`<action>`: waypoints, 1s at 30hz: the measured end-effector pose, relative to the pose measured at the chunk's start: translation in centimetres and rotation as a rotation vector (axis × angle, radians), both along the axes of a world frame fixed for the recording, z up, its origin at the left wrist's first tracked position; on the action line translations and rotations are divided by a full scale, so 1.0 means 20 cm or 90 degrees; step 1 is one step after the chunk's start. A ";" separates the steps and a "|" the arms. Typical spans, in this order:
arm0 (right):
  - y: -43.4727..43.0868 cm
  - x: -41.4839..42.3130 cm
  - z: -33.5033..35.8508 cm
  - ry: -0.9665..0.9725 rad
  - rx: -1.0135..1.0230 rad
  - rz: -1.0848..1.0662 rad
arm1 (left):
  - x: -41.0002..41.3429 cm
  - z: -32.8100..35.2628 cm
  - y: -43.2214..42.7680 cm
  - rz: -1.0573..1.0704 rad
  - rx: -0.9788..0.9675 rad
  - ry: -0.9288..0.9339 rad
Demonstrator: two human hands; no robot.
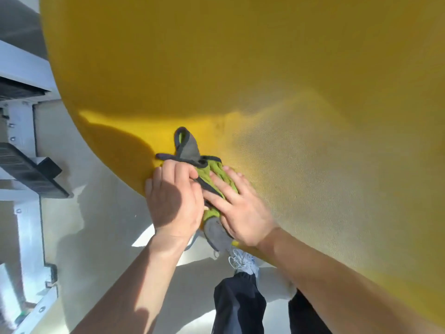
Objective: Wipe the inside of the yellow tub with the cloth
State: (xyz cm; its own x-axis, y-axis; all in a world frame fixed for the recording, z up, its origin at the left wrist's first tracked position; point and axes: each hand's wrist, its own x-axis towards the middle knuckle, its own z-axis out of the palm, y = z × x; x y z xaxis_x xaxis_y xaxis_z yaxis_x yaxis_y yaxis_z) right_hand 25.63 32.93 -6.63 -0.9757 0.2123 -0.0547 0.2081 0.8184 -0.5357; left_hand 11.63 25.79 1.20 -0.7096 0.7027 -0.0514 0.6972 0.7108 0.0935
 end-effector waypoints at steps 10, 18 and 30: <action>0.27 0.01 -0.05 -0.112 0.032 -0.371 | 0.19 -0.11 0.11 -0.015 -0.053 -0.049; 0.60 1.16 0.06 -0.252 0.221 0.132 | 0.73 -0.24 0.27 -0.093 -0.083 -0.194; 0.80 1.46 0.20 -0.438 0.217 0.144 | 1.20 -0.26 0.64 -0.146 -0.025 -0.260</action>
State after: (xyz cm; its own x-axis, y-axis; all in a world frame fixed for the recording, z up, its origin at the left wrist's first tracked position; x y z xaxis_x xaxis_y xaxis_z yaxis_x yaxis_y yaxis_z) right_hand 54.76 48.90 -2.61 -0.7682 0.1269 -0.6275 0.2108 0.9756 -0.0608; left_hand 35.58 38.54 -4.06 -0.4524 0.8310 -0.3237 0.7487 0.5511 0.3684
